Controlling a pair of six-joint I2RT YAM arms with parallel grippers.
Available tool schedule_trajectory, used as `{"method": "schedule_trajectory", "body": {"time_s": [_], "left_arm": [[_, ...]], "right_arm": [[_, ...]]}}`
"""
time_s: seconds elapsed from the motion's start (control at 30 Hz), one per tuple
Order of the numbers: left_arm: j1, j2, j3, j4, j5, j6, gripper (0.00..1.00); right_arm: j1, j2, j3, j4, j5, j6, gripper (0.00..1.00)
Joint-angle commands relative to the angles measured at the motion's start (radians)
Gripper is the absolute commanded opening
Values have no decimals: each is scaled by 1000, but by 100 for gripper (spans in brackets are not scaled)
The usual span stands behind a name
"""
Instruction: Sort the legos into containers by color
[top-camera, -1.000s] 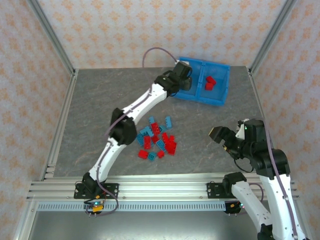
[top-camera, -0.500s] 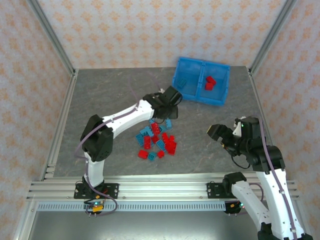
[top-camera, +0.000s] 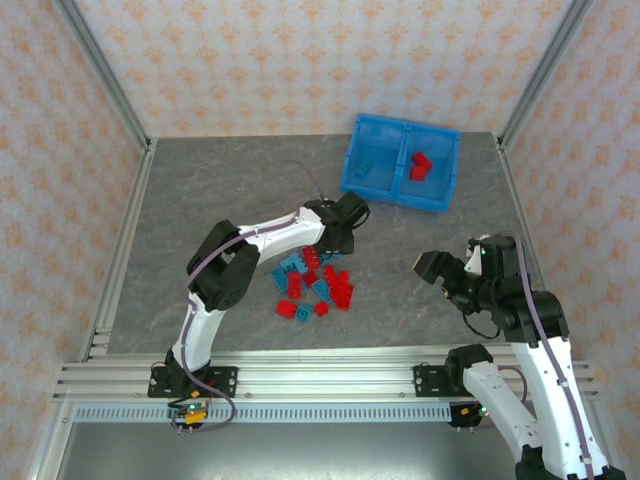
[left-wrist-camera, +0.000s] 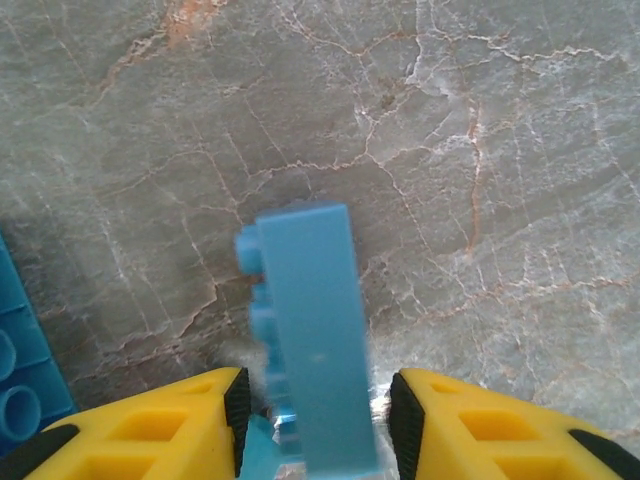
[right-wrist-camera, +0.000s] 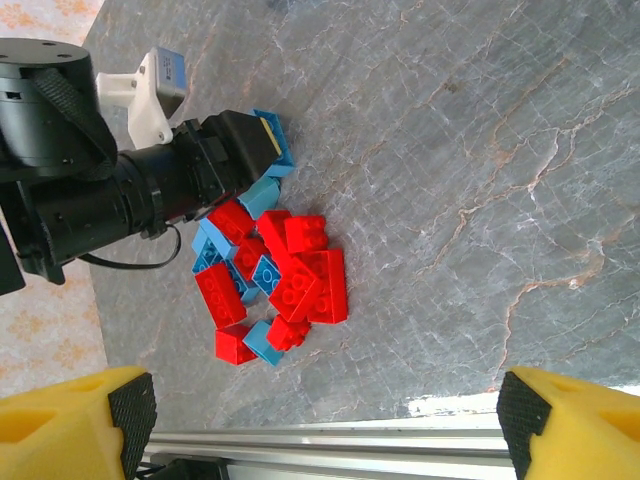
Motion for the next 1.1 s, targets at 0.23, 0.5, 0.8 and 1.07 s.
{"method": "schedule_trajectory", "body": {"time_s": [0.23, 0.5, 0.8, 1.07], "left_arm": [[3, 63, 29, -20, -54, -1, 23], [-2, -55, 146, -55, -79, 51, 15], [5, 125, 621, -113, -235, 251, 10], [34, 434, 1019, 11, -361, 443, 9]], "right_arm": [[4, 1, -3, -14, 20, -20, 90], [4, 1, 16, 10, -28, -26, 90], [4, -24, 17, 90, -82, 11, 90], [4, -77, 42, 11, -46, 9, 90]]}}
